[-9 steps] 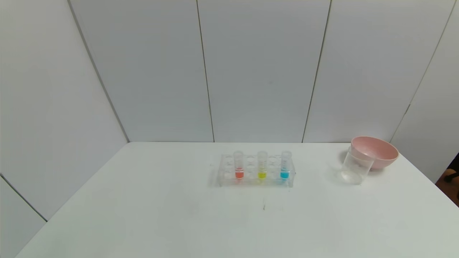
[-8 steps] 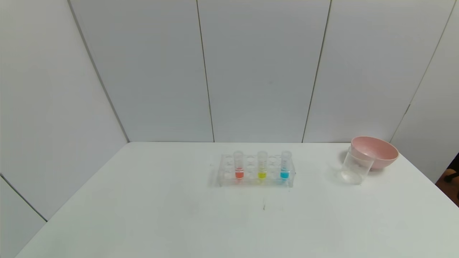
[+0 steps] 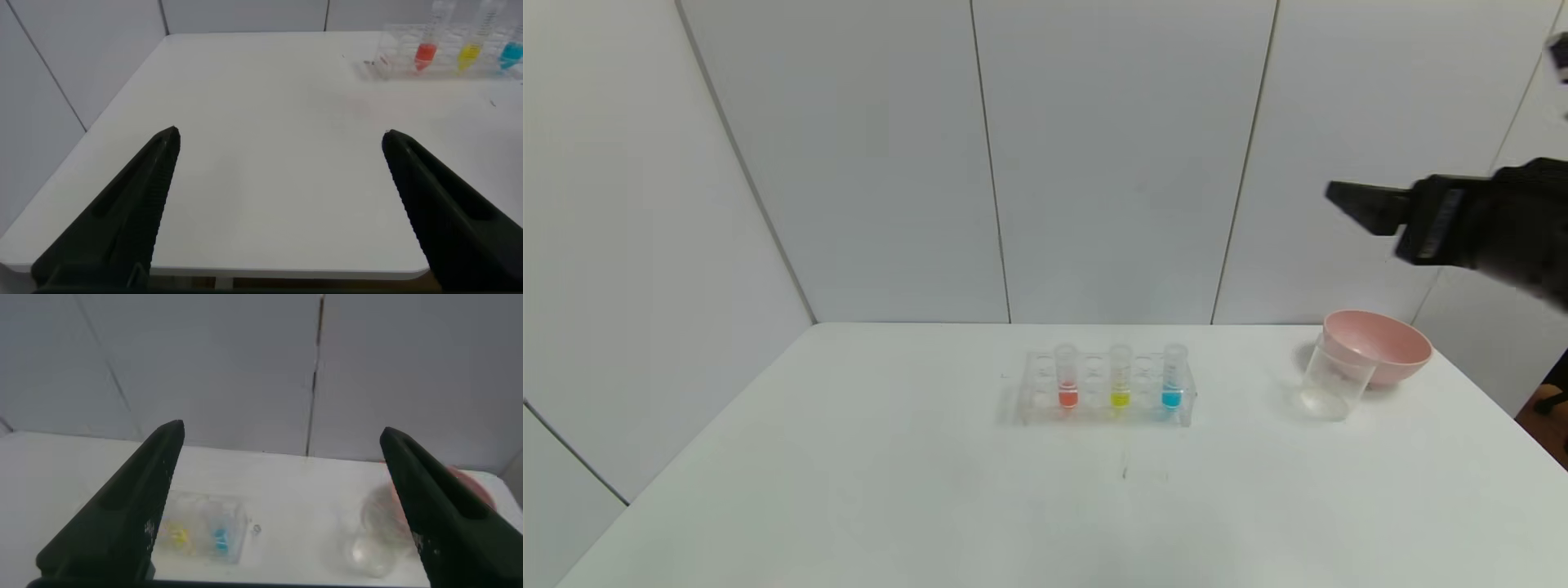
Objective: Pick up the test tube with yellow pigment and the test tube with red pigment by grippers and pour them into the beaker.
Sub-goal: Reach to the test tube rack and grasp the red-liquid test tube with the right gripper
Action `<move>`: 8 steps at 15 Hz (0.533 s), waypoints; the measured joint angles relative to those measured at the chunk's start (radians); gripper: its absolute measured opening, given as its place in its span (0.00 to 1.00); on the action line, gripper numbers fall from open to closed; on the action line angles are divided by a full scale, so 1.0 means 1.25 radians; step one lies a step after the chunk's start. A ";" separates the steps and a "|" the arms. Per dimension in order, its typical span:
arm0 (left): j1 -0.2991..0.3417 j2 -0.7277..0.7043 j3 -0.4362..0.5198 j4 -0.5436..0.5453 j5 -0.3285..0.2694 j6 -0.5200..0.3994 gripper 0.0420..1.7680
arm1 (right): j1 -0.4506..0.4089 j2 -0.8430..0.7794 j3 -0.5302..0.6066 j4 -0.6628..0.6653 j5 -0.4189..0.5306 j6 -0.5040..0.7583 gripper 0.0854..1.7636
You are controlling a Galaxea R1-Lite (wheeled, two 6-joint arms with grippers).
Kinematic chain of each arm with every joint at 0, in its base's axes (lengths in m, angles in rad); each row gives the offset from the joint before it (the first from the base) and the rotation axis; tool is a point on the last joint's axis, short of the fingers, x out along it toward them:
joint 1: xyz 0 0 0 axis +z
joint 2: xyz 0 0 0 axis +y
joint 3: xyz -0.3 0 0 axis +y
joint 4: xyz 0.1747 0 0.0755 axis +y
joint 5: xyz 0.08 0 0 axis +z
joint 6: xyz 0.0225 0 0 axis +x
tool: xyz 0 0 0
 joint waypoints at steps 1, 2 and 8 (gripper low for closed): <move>0.000 0.000 0.000 0.000 0.000 0.000 1.00 | 0.065 0.058 -0.004 -0.057 -0.065 0.012 0.97; 0.000 0.000 0.000 0.000 0.000 0.000 1.00 | 0.114 0.109 -0.010 -0.105 -0.116 0.021 0.97; 0.000 0.000 0.000 0.000 0.000 0.000 1.00 | 0.307 0.423 -0.103 -0.316 -0.299 0.078 0.97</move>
